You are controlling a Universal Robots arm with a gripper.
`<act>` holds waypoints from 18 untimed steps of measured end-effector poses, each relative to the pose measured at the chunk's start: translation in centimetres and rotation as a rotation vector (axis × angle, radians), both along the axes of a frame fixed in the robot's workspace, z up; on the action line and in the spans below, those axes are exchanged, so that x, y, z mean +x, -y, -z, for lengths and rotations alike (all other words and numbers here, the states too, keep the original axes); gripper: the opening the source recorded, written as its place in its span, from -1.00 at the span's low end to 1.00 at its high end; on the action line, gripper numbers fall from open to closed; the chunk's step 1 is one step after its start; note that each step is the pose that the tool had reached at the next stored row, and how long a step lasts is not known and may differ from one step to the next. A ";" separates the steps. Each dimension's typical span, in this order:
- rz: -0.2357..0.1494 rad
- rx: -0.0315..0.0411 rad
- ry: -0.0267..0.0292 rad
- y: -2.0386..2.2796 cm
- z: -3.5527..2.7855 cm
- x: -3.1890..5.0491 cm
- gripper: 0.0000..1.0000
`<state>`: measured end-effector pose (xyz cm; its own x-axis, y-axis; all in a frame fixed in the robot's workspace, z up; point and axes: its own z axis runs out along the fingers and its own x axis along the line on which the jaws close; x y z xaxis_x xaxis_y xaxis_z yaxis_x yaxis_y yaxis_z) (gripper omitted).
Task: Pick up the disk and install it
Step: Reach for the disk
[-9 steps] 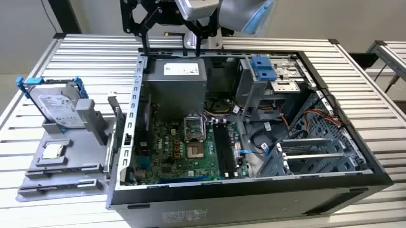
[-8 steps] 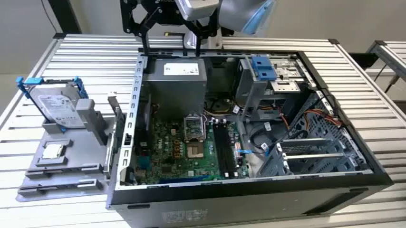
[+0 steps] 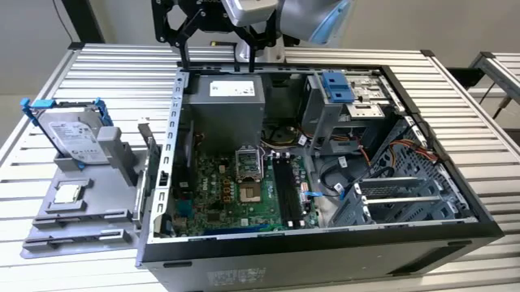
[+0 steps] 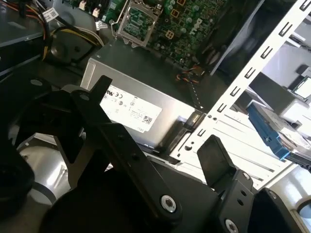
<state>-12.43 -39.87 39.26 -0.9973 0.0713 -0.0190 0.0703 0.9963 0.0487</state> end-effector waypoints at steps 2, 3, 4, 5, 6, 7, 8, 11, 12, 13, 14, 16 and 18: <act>0.000 0.0000 -0.0001 0.00 0.00 0.00 1.00; 0.000 0.0000 -0.0002 0.00 0.00 0.00 1.00; 0.000 0.0000 -0.0003 0.00 0.00 0.00 1.00; 0.000 0.0000 -0.0004 0.00 0.00 0.00 1.00; 0.000 0.0000 -0.0005 0.00 0.00 -0.01 1.00; 0.000 0.0000 -0.0006 0.00 0.00 -0.01 1.00; 0.000 0.0000 -0.0007 0.00 0.00 -0.01 1.00; 0.000 0.0001 -0.0010 0.00 0.00 -0.01 1.00; 0.000 0.0001 -0.0011 0.00 0.00 -0.01 1.00; 0.000 0.0001 -0.0012 0.00 0.00 0.00 1.00; 0.000 0.0000 -0.0014 0.00 0.00 -0.01 1.00; 0.000 0.0000 -0.0016 0.00 0.00 -0.01 -1.00; 0.000 0.0000 -0.0018 0.00 0.00 0.00 -1.00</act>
<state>-12.43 -39.87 39.26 -0.9973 0.0708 -0.0171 0.0699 0.9964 0.0486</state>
